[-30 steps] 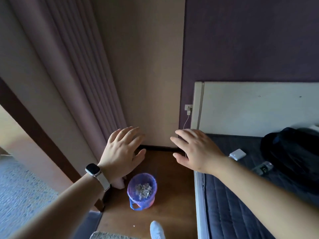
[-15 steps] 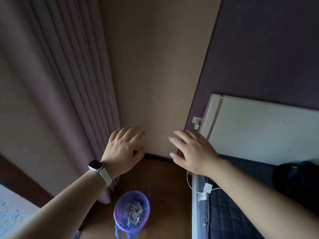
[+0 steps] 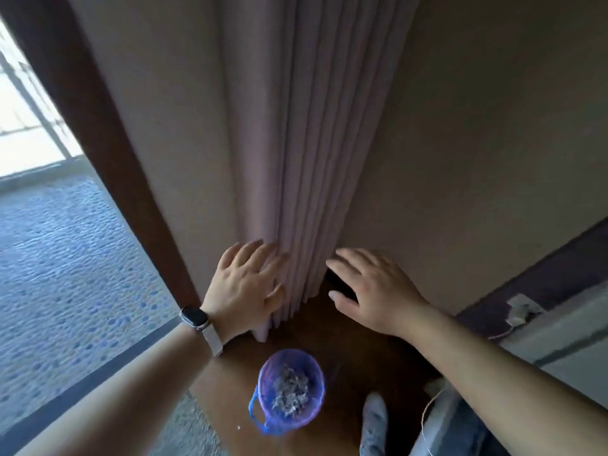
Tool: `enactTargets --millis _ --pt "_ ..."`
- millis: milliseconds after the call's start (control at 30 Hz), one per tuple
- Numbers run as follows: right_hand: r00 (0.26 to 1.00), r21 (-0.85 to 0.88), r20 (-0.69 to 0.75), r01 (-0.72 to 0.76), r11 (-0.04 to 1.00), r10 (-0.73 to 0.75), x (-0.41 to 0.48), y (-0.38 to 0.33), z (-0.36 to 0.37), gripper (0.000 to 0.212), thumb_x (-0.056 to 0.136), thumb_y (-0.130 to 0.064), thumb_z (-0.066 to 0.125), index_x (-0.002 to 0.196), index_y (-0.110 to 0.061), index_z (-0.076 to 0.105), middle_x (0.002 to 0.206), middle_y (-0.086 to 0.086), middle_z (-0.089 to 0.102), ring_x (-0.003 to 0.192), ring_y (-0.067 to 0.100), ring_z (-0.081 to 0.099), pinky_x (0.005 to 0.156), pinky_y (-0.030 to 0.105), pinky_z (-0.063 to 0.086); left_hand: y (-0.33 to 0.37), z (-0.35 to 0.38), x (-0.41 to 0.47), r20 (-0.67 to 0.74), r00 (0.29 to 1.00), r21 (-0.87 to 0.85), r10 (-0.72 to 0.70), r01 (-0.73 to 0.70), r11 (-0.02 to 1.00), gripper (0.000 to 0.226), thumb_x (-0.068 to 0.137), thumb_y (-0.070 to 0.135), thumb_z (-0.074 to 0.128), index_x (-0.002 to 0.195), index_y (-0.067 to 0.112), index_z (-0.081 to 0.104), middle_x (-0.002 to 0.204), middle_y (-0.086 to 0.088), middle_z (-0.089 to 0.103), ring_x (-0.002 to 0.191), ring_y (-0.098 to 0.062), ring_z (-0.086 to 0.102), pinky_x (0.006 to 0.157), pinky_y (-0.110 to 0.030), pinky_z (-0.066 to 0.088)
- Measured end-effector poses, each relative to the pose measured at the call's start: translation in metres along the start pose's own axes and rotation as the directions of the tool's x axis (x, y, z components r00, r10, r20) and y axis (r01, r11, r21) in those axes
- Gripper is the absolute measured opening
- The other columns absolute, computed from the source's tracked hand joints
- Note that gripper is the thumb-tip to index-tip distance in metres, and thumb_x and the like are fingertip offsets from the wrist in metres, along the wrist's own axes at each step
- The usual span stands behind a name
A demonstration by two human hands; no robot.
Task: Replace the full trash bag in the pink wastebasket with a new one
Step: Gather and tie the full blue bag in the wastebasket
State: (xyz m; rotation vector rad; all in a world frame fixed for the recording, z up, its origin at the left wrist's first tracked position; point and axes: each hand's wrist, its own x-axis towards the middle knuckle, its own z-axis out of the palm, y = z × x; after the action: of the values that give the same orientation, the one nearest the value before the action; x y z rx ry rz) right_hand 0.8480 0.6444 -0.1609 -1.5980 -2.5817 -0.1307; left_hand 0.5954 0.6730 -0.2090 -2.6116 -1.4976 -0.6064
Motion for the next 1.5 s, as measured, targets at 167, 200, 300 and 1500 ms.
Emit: enactTargets --millis 167,200,300,1500 --pt "0.977 0.089 0.039 0.204 0.975 -0.208 0.050 0.034 0.046 0.055 0.087 -0.050 0.049 0.129 -0.016 0.056 0.132 0.010 0.057 0.119 0.030 0.053 0.096 0.044 0.046 -0.012 0.029 -0.016 0.063 0.966 0.088 -0.249 0.243 0.966 0.049 0.083 0.045 0.059 0.127 0.024 0.058 0.133 -0.006 0.058 0.124 -0.030 0.052 0.104 -0.047 0.038" --pt "0.969 0.093 0.047 0.236 0.967 -0.241 0.058 0.040 0.054 0.055 0.087 -0.051 0.049 0.129 -0.017 0.056 0.132 0.009 0.056 0.119 0.030 0.053 0.097 0.044 0.045 -0.010 0.033 -0.020 0.079 0.950 0.100 -0.301 0.293 0.951 0.049 0.084 0.046 0.058 0.127 0.024 0.058 0.133 -0.006 0.058 0.124 -0.030 0.052 0.104 -0.047 0.038" --pt "0.943 0.155 0.084 0.306 0.939 -0.322 0.077 0.058 0.076 0.055 0.086 -0.052 0.048 0.127 -0.017 0.056 0.130 0.008 0.057 0.116 0.030 0.054 0.095 0.044 0.044 0.005 0.051 -0.030 0.133 0.886 0.127 -0.444 0.429 0.894 0.049 0.084 0.048 0.055 0.128 0.026 0.056 0.134 -0.004 0.057 0.126 -0.028 0.050 0.104 -0.046 0.038" --pt "0.709 0.065 0.492 0.549 0.833 -0.505 -0.091 0.117 0.625 0.062 0.088 -0.052 0.047 0.140 -0.019 0.039 0.144 0.007 0.041 0.130 0.026 0.039 0.105 0.042 0.033 0.056 0.548 -0.304 0.340 0.708 0.324 -0.619 0.530 0.784 0.048 0.082 0.043 0.046 0.120 0.018 0.060 0.123 -0.012 0.061 0.112 -0.033 0.057 0.095 -0.045 0.041"
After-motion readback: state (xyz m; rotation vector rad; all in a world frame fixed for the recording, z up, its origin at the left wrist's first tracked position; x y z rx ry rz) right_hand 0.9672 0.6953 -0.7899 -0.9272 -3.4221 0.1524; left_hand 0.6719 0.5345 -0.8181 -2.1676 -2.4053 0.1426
